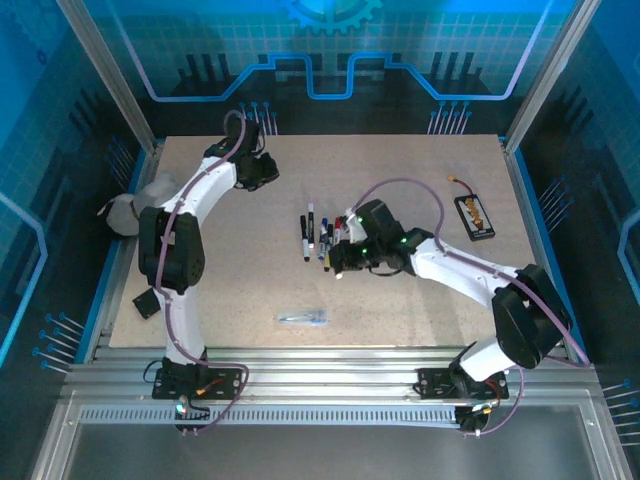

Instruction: Open the pen caps

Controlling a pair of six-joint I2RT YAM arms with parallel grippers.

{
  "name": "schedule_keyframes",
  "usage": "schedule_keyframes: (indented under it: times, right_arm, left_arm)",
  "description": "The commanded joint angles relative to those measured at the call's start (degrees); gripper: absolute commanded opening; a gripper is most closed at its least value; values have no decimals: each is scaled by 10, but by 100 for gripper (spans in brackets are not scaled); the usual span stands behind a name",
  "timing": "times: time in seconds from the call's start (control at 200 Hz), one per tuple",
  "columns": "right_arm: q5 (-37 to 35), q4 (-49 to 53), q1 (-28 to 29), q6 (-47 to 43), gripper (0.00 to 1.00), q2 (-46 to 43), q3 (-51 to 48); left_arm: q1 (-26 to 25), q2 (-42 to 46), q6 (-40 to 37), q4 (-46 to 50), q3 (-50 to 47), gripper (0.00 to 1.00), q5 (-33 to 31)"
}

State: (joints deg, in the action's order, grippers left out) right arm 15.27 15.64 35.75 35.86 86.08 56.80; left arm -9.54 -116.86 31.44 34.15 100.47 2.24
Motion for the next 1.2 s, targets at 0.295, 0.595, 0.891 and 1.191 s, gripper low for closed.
schedule_keyframes:
  times: [0.295, 0.595, 0.891, 1.191]
  right_arm:
    - [-272, 184, -188, -119, 0, 159, 191]
    - [-306, 212, -272, -167, 0, 264, 275]
    - [-313, 246, -294, -172, 0, 361, 362]
    - [-327, 297, -300, -183, 12, 404, 409]
  left_arm:
    - [15, -29, -73, 82, -10, 0, -68]
    - [56, -87, -104, 116, 36, 0, -108]
    - [63, -161, -112, 157, 114, 0, -118]
    - [63, -198, -123, 180, 141, 0, -118]
